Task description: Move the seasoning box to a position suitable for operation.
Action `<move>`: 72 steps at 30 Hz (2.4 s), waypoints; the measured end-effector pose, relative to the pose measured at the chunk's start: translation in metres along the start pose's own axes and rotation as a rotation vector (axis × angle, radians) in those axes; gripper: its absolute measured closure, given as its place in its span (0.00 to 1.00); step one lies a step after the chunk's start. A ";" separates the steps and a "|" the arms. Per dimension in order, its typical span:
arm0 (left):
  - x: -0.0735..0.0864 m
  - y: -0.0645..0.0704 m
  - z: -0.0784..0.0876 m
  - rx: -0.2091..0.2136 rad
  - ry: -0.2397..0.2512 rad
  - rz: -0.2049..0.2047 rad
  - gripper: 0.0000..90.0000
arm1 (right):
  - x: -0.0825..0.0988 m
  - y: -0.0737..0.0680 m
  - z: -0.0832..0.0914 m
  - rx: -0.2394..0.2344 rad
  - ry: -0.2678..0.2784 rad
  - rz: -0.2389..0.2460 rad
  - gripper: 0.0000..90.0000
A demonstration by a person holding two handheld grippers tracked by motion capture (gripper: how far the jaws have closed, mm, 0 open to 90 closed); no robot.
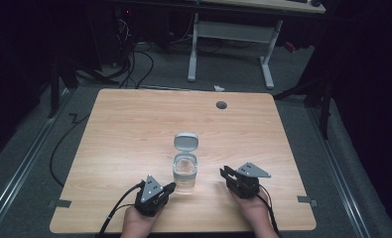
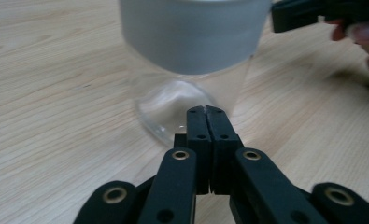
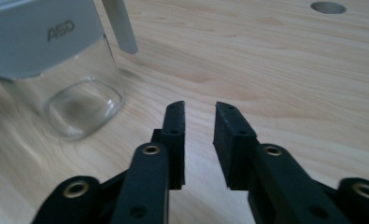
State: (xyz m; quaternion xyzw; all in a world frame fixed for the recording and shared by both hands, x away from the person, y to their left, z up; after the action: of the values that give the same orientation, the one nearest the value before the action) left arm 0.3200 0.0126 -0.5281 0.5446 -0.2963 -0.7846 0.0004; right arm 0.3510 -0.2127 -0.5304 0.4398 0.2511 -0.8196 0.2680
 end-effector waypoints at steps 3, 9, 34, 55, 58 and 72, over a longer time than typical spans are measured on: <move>0.003 0.004 -0.001 0.013 -0.008 -0.002 1.00 | -0.006 0.000 -0.008 -0.004 -0.006 -0.001 0.90; 0.005 0.008 -0.007 0.015 -0.014 0.007 1.00 | -0.028 0.002 -0.024 -0.017 0.004 -0.003 1.00; 0.013 0.021 -0.019 0.038 -0.029 -0.027 1.00 | -0.112 -0.004 -0.061 -0.031 0.108 0.051 1.00; 0.015 0.022 -0.021 0.038 -0.039 -0.029 1.00 | -0.119 -0.014 -0.059 -0.076 0.132 0.082 1.00; 0.015 0.022 -0.021 0.040 -0.038 -0.023 1.00 | -0.118 -0.018 -0.058 -0.082 0.135 0.093 1.00; 0.015 0.022 -0.022 0.041 -0.034 -0.022 1.00 | -0.104 -0.033 -0.051 -0.102 0.131 0.115 1.00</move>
State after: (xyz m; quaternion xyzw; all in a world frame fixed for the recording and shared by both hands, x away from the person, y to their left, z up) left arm 0.3254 -0.0204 -0.5352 0.5343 -0.3064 -0.7874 -0.0246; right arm 0.4083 -0.1326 -0.4603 0.4919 0.2836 -0.7586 0.3196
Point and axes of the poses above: each handheld gripper's, and its own axes: z roughly backward along the jaws, x roughly out of its underside, y roughly to its right, the point moved 4 cm from there along -z, roughly forward along the jaws, and after that the axes turned 14 degrees about -x, right-handed, at the moved point
